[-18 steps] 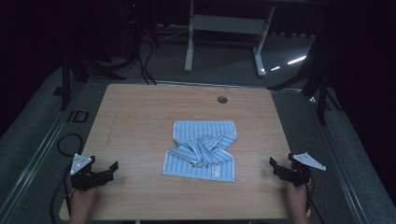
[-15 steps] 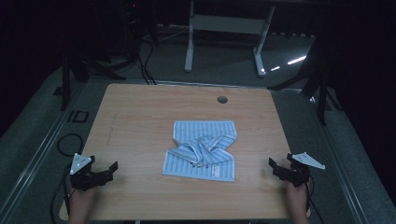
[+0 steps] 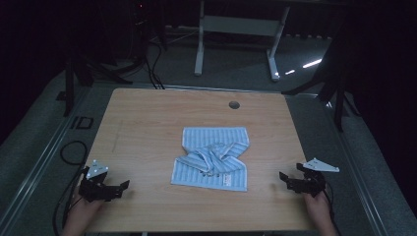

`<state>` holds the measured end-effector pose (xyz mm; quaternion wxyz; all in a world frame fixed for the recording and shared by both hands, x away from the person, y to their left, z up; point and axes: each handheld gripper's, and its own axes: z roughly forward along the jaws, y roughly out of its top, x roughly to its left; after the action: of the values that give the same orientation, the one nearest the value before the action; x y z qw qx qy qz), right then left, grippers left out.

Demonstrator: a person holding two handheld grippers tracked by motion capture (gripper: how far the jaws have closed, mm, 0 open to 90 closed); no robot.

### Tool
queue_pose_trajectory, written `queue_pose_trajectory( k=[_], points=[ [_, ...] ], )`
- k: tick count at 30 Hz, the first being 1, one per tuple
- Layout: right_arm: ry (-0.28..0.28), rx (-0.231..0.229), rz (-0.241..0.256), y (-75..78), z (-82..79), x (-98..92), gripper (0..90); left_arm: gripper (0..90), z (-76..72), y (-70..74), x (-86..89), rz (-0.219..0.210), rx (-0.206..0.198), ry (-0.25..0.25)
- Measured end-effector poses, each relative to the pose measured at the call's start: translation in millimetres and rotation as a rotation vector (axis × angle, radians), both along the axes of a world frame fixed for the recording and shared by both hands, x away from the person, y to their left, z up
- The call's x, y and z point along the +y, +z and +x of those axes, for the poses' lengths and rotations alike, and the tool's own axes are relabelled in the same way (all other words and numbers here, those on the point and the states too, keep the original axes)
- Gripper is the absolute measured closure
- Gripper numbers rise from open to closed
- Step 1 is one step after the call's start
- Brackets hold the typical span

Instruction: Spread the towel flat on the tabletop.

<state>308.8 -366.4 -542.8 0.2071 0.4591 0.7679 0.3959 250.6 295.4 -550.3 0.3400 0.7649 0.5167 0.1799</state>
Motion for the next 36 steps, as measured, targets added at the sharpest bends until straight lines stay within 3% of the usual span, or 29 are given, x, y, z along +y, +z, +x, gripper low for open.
queue_pose_trajectory(
  k=[1, 2, 4, 5, 6, 8, 9, 10, 11, 12, 15, 17, 21, 25, 27, 30, 32, 36],
  points=[
    [0.02, 0.025, 0.011, 2.1, 0.0, 0.1, 13.2, 4.4, 0.0, 0.0, 0.0, 0.0, 0.0, 0.0],
    [0.036, 0.045, -0.002, 4.0, -0.5, 0.8, 13.2, 4.4, 1.7, 3.1, -1.3, 0.009, 0.063, -0.02],
    [0.075, 0.086, -0.072, 5.8, -0.6, 3.1, 13.2, 4.4, 3.0, 5.3, -3.0, 0.035, 0.124, -0.034],
    [0.091, 0.12, -0.098, 5.6, 0.0, 3.6, 13.2, 4.4, 3.0, 5.3, -3.0, 0.035, 0.124, -0.034],
    [0.107, 0.162, -0.116, 5.0, 0.8, 3.7, 13.2, 4.3, 3.5, 6.1, -4.8, 0.043, 0.166, -0.074],
    [0.14, 0.211, -0.138, 4.2, 1.1, 3.8, 13.4, 3.6, 2.8, 7.6, -7.0, 0.069, 0.18, -0.103],
    [0.14, 0.211, -0.138, 4.2, 1.1, 3.8, 13.4, 3.6, 2.8, 7.6, -7.0, 0.069, 0.18, -0.103],
    [0.149, 0.251, -0.163, 4.8, 0.2, 4.5, 13.4, 3.5, 3.1, 9.4, -7.6, 0.071, 0.208, -0.126],
    [0.156, 0.269, -0.175, 5.4, -0.1, 4.6, 13.4, 3.6, 3.1, 9.4, -7.6, 0.071, 0.208, -0.126],
    [0.162, 0.278, -0.192, 6.0, -0.4, 4.6, 13.4, 3.5, 3.3, 10.9, -9.2, 0.097, 0.23, -0.145],
    [0.177, 0.314, -0.21, 8.7, -0.2, 4.6, 13.4, 3.6, 4.3, 12.2, -10.5, 0.108, 0.255, -0.153],
    [0.191, 0.335, -0.227, 11.2, -0.3, 6.1, 13.4, 3.6, 6.4, 13.2, -13.0, 0.139, 0.294, -0.173],
    [0.253, 0.381, -0.24, 17.0, 0.6, 10.5, 13.4, 3.6, 8.2, 12.6, -19.6, 0.184, 0.331, -0.202],
    [0.294, 0.426, -0.295, 20.8, 2.1, 14.4, 13.5, 3.6, 9.3, 14.5, -23.1, 0.198, 0.353, -0.222],
    [0.317, 0.482, -0.359, 22.6, 4.1, 17.3, 13.8, 3.6, 10.0, 15.7, -25.1, 0.21, 0.374, -0.237],
    [0.341, 0.547, -0.4, 22.9, 6.1, 18.9, 14.3, 3.6, 11.0, 15.6, -29.7, 0.251, 0.414, -0.265],
    [0.354, 0.597, -0.425, 22.9, 6.5, 20.6, 15.3, 3.6, 11.1, 15.6, -32.0, 0.257, 0.427, -0.274],
    [0.365, 0.643, -0.468, 23.5, 6.3, 25.0, 15.3, 3.6, 11.8, 16.3, -36.8, 0.29, 0.474, -0.293]
  ],
)
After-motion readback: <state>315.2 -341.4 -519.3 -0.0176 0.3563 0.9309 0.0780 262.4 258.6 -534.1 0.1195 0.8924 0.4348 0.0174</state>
